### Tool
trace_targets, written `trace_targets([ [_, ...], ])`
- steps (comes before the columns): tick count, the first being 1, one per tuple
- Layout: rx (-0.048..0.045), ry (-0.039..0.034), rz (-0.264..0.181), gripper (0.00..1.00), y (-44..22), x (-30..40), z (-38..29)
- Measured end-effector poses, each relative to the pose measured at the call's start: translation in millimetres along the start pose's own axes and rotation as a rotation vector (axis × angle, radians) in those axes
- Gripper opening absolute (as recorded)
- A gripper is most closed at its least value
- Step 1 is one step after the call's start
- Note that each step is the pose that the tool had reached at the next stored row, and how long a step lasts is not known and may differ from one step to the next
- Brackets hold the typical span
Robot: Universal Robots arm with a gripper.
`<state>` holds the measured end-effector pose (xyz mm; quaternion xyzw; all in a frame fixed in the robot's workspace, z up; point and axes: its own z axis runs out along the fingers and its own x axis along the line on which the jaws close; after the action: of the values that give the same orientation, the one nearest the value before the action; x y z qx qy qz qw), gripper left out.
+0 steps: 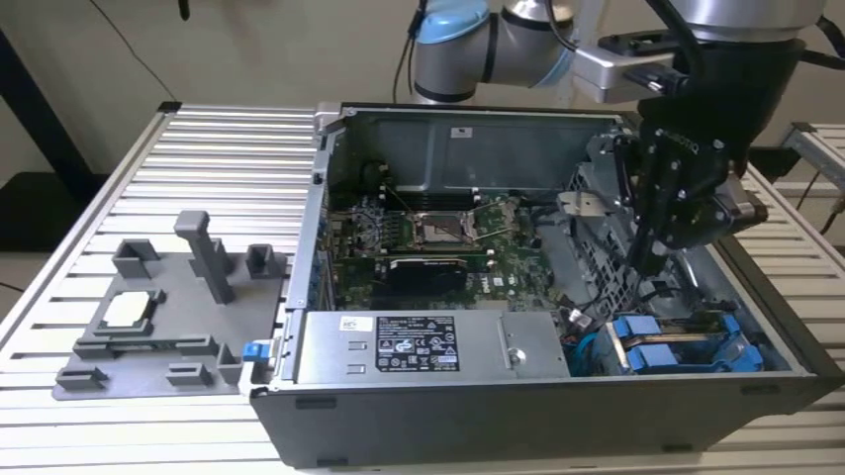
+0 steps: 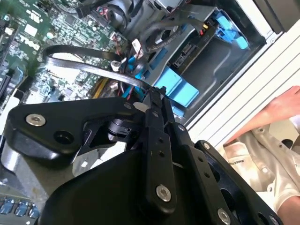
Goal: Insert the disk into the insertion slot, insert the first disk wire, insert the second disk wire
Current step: 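Insert the first disk wire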
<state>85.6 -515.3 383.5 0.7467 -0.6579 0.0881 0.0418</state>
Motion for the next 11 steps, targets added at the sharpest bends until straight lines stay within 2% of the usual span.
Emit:
trace_targets([
  [11, -0.0133, -0.0056, -0.002, 0.16, -10.5, 28.6, 6.7],
])
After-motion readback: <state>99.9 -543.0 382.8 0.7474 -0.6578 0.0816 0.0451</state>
